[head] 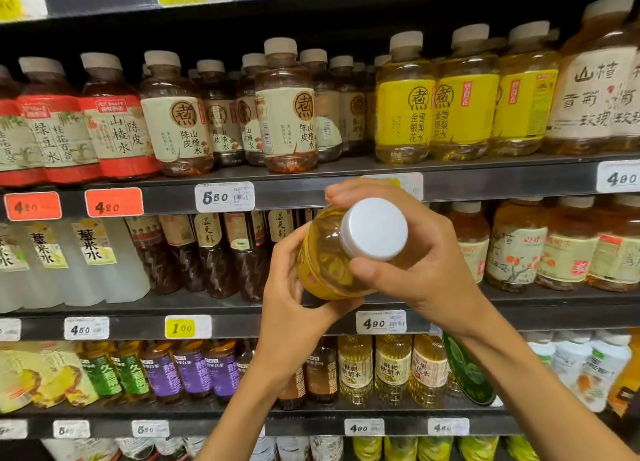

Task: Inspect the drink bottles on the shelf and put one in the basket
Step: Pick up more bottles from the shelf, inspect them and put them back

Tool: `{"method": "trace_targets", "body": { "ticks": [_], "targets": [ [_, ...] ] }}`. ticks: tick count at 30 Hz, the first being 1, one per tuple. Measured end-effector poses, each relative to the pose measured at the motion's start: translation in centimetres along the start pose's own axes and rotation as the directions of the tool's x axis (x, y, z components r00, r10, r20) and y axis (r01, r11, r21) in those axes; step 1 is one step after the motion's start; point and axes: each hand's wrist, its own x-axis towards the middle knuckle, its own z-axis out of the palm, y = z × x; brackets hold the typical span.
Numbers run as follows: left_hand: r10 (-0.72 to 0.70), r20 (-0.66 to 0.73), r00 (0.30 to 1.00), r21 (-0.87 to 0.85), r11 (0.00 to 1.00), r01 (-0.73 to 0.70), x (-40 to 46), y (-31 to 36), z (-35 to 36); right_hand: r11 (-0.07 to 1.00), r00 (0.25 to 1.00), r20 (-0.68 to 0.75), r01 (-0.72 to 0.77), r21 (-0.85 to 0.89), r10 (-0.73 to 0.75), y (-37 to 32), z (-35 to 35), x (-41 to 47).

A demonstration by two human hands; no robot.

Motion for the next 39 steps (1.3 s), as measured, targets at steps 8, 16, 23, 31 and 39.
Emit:
{"method": "trace_targets", "body": {
  "ticks": [8, 16, 23, 31, 39],
  "targets": [
    [-0.105, 0.182, 0.978, -0.014, 0.994, 0.109, -0.6, 0.5, -0.6, 0.972, 0.985, 0.061, -0.168, 0.164, 0.160, 0.5, -1.4, 1.5],
    [-0.285, 0.327, 0.901, -0.077, 0.942, 0.326, -0.8, 1.0, -0.6, 0.881, 0.944, 0.041, -0.319, 0.349, 0.326, 1.1, -1.0, 2.3],
    [-0.307, 0.358, 0.882, 0.010, 0.945, 0.325, -1.0, 2.3, -0.1, 0.868, 0.880, -0.233, -0.303, 0.394, 0.413, 1.0, -0.5, 2.6],
    [-0.284, 0.214, 0.935, -0.043, 0.953, 0.299, -1.2, 2.7, 0.9, 0.803, 0.869, -0.057, -0.427, 0.417, 0.491, 0.5, -1.7, 4.1],
    [-0.463, 0.439, 0.770, -0.363, 0.692, 0.623, -2.2, 2.9, 1.0, 0.552, 0.849, 0.230, -0.492, 0.673, 0.476, 1.2, -1.4, 5.4]
  ]
}}
